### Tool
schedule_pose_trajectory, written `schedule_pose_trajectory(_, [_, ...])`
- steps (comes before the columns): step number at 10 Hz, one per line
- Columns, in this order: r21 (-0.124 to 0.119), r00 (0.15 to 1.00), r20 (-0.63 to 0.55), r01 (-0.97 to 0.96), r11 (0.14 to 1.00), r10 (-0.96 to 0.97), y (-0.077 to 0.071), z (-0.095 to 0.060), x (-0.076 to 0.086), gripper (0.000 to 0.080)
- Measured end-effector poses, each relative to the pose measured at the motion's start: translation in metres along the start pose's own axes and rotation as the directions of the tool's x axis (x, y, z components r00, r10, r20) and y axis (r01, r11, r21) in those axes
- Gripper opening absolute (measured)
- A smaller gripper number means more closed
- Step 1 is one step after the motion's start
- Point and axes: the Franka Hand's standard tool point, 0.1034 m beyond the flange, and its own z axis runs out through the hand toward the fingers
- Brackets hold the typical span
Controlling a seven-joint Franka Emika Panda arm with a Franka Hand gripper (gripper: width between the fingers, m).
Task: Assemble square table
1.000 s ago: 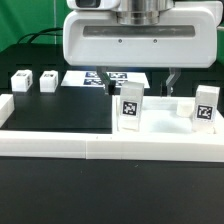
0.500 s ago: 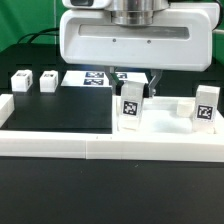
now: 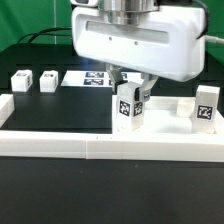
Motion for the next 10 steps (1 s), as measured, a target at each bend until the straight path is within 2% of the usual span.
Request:
schedule_pose_trajectory(2, [0.021, 0.948, 0.009, -0.317, 0.948, 0.317, 0.0018, 0.0005, 0.0008, 0.0294])
schedule_pose_trajectory(4, [0.038, 0.813, 0.062, -0.581, 0.813, 0.578, 0.0046, 0.0008, 0.0019, 0.0294])
schedule_pose_trajectory(6, [0.030, 0.737, 0.068, -0.675, 0.737, 0.673, 0.0036, 0.0012, -0.0004, 0.0294])
schedule_pose_trajectory(8, [0.032, 0.765, 0.066, -0.643, 0.765, 0.640, 0.0040, 0.0017, -0.0003, 0.0297])
schedule_pose_trajectory(9, [0.032, 0.767, 0.066, -0.641, 0.767, 0.638, 0.0039, 0.0019, -0.0006, 0.0537])
schedule_pose_trajectory(10, [0.043, 0.869, 0.059, -0.493, 0.869, 0.491, 0.0048, 0.0021, 0.0004, 0.0537])
